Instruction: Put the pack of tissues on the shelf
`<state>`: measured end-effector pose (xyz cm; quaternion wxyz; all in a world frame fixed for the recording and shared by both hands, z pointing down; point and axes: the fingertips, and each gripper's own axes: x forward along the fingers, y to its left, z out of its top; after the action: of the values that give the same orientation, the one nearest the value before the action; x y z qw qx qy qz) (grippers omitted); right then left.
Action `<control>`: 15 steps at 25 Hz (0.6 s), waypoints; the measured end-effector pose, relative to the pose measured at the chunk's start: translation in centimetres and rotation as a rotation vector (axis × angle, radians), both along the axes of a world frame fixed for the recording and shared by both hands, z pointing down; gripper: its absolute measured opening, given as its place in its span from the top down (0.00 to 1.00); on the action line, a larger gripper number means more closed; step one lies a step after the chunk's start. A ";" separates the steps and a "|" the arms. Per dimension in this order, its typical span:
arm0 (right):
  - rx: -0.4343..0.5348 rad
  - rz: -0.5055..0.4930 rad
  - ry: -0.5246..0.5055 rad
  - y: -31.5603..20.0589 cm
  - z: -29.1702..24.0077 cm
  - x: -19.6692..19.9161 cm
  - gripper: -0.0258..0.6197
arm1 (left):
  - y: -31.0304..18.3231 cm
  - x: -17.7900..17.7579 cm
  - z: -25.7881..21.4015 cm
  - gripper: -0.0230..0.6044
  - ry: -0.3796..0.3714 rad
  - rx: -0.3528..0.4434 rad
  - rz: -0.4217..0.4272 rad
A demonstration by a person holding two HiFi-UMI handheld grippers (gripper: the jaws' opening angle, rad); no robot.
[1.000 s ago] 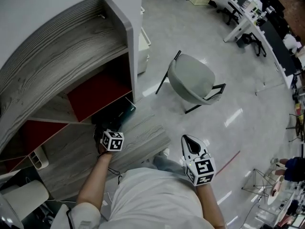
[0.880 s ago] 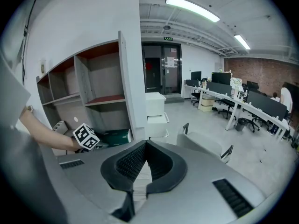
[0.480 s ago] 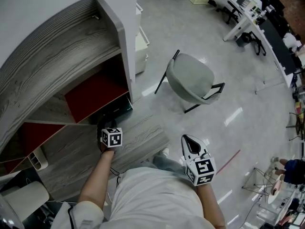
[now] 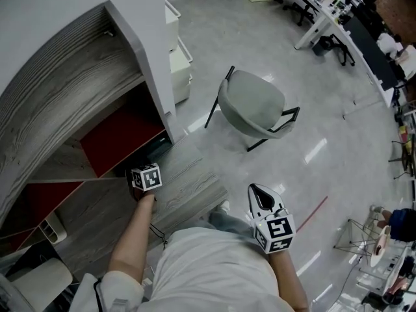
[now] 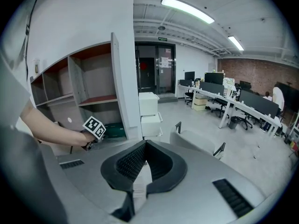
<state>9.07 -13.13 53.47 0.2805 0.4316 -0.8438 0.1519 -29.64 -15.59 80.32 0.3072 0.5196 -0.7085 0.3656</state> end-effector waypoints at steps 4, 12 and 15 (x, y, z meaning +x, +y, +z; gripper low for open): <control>0.006 0.020 0.002 0.1 -0.3 0.7 0.92 | -0.9 -1.1 -0.2 0.69 0.006 0.004 -0.048; 0.007 0.021 -0.007 0.5 -0.3 0.9 0.92 | -1.8 -1.7 -0.3 0.69 0.013 -0.003 -0.049; 0.005 0.012 -0.014 0.7 -0.2 0.7 0.92 | -0.8 -1.4 -0.5 0.68 0.008 -0.043 -0.044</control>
<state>9.79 -12.46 53.25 0.2727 0.4363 -0.8435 0.1543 -31.01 -16.36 79.86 0.3289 0.4985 -0.7107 0.3717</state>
